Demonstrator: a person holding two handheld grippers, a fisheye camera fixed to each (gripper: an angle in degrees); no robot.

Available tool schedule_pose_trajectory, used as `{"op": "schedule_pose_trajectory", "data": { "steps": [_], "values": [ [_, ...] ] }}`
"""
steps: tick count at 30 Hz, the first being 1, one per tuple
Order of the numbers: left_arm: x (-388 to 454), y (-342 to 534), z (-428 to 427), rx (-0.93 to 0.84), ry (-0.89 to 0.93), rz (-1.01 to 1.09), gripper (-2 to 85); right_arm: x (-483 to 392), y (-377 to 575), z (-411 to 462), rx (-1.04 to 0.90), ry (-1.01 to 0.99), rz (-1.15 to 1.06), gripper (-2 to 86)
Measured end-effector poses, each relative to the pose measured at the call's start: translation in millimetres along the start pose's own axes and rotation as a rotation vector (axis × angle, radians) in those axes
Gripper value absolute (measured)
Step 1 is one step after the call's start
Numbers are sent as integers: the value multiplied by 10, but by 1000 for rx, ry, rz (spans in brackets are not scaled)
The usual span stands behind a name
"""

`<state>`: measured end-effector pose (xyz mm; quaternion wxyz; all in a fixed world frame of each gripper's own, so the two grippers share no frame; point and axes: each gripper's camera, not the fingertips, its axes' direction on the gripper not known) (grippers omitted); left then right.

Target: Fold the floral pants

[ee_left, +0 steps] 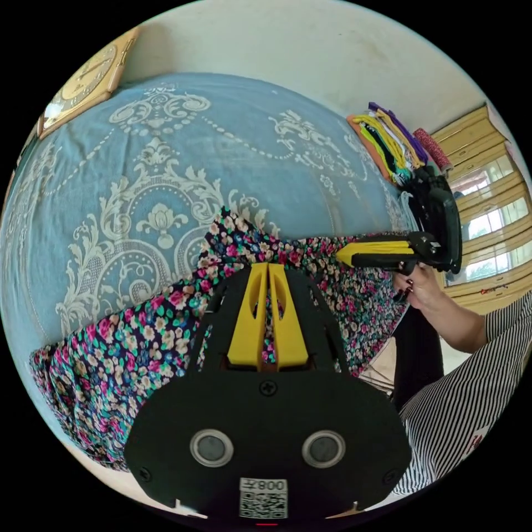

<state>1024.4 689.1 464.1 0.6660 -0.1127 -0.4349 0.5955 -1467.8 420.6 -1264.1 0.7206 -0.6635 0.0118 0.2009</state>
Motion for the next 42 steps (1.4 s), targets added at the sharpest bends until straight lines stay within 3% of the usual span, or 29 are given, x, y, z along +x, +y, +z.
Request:
{"op": "schedule_pose_trajectory", "data": {
  "steps": [7, 11, 13, 16, 21, 29, 36, 42],
  "values": [
    [638, 46, -269, 47, 58, -30, 2, 331, 873, -413, 50, 15, 43, 0],
    [1079, 67, -43, -115, 48, 2, 2, 668, 1743, -515, -3, 86, 136, 1],
    [1181, 11, -112, -99, 88, -69, 2, 896, 2093, -433, -78, 103, 207, 1],
    [1576, -124, -319, -31, 114, -35, 3, 1065, 2640, -715, 6, 73, 260, 1],
    [2526, -462, -284, -93, 194, 103, 11, 1362, 3619, -1240, 132, 185, 379, 7],
    [4343, -1309, 306, -272, 276, 428, 56, 2485, 5778, -1888, 442, 164, 874, 62],
    [5828, -2110, 864, -385, 252, 631, 82, 2976, 6492, -1921, 491, 154, 981, 78],
    [6577, -2500, 1207, -433, 184, 689, 90, 3261, 6886, -1922, 552, 60, 1021, 84]
  ]
}}
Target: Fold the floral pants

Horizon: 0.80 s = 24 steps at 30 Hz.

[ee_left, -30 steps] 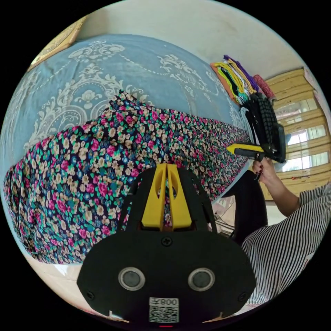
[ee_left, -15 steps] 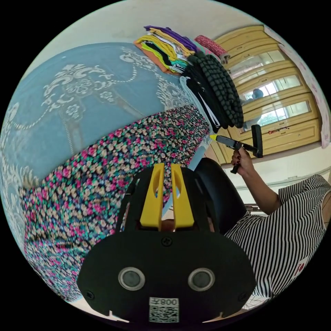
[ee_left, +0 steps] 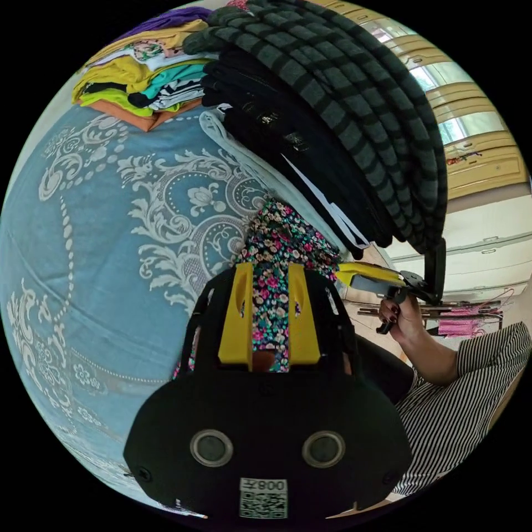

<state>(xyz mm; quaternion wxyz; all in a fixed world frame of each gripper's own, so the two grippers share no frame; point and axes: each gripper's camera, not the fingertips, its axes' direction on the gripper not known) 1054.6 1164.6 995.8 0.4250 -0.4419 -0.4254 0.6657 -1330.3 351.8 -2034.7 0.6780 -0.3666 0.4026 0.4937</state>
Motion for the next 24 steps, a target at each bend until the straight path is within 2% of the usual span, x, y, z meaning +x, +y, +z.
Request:
{"op": "schedule_pose_trajectory", "data": {
  "steps": [6, 16, 24],
  "values": [
    [173, -461, 155, -43, -43, 6, 73, 207, -63, -69, -13, -45, 29, 73],
    [521, -447, 124, -81, -127, 94, 16, 62, -121, -284, -10, -96, -1, 26],
    [569, 13, -354, 49, -66, 149, 9, -604, -69, -738, 33, -138, -82, 21]
  ]
}}
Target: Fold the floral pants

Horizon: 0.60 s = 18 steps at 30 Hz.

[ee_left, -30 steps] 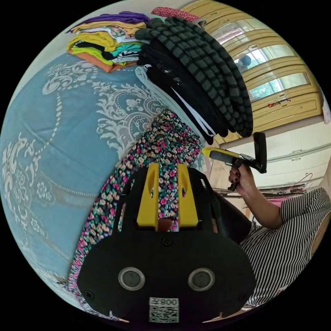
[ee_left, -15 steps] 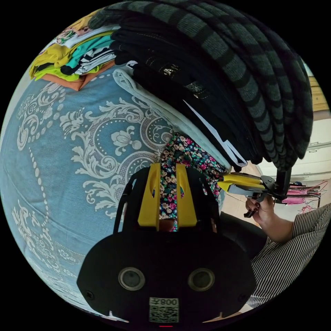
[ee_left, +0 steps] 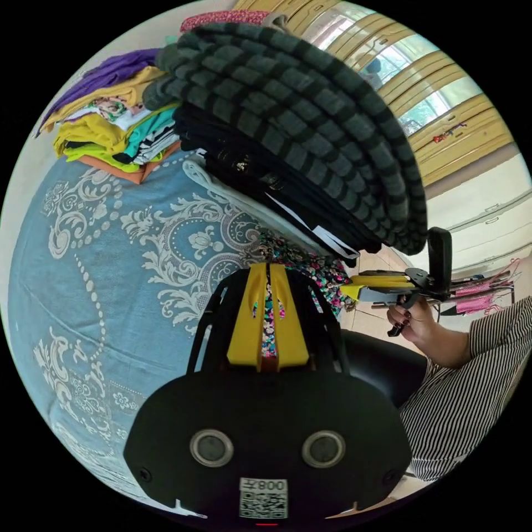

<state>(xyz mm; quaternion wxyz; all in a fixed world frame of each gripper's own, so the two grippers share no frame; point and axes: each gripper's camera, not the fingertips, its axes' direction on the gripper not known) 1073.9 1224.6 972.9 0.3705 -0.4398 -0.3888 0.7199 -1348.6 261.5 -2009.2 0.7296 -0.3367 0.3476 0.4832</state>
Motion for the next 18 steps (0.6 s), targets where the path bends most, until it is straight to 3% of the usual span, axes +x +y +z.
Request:
{"op": "schedule_pose_trajectory", "data": {
  "steps": [10, 18],
  "values": [
    [-84, 1374, -864, 242, 39, 47, 10, -2274, 144, -253, 6, -118, -397, 19],
    [-588, 3553, -1118, 387, 53, -213, 14, -4353, 725, 618, -250, -230, -708, 19]
  ]
}}
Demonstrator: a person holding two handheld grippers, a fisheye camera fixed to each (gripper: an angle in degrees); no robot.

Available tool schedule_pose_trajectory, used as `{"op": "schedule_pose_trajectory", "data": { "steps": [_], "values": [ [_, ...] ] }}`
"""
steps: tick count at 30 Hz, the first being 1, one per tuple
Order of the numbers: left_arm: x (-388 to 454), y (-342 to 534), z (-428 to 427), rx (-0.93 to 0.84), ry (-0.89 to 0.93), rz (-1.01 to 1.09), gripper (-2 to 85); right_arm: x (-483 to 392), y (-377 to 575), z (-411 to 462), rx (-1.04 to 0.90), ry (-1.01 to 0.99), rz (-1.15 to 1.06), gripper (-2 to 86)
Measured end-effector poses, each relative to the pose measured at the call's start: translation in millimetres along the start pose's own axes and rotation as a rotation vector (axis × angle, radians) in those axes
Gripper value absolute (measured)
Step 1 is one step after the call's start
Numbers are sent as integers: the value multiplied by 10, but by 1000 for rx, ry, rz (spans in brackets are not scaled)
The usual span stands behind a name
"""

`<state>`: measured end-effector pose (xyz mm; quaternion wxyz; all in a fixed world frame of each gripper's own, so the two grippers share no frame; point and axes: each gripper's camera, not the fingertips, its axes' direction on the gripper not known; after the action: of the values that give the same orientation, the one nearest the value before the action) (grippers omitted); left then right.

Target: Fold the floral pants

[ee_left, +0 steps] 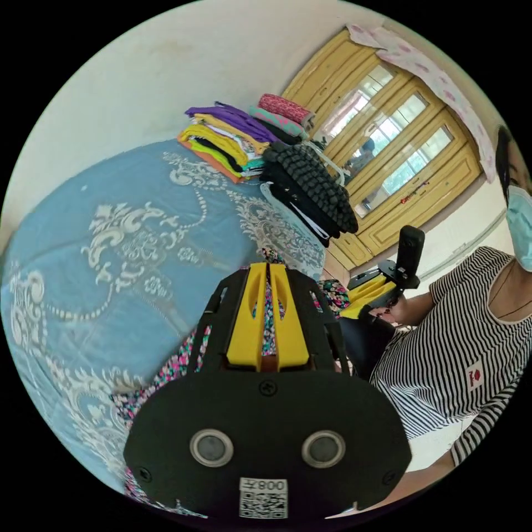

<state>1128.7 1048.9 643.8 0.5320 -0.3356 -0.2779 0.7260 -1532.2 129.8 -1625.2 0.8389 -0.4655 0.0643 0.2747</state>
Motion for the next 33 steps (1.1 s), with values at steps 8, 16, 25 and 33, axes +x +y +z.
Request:
{"op": "schedule_pose_trajectory", "data": {
  "steps": [8, 16, 25, 33],
  "values": [
    [-880, 1822, -138, -57, -145, -467, 31, -1364, -598, 2054, -495, 83, -221, 24],
    [-503, 2435, 28, 28, -69, -382, 68, -2508, -917, 2600, -582, 333, -475, 47],
    [-525, 2976, 377, -110, -258, -440, 15, -3293, -1329, 2791, -595, 390, -583, 60],
    [-663, 4008, 74, 31, -313, -703, 10, -3653, -1684, 2884, -599, 390, -596, 59]
  ]
}}
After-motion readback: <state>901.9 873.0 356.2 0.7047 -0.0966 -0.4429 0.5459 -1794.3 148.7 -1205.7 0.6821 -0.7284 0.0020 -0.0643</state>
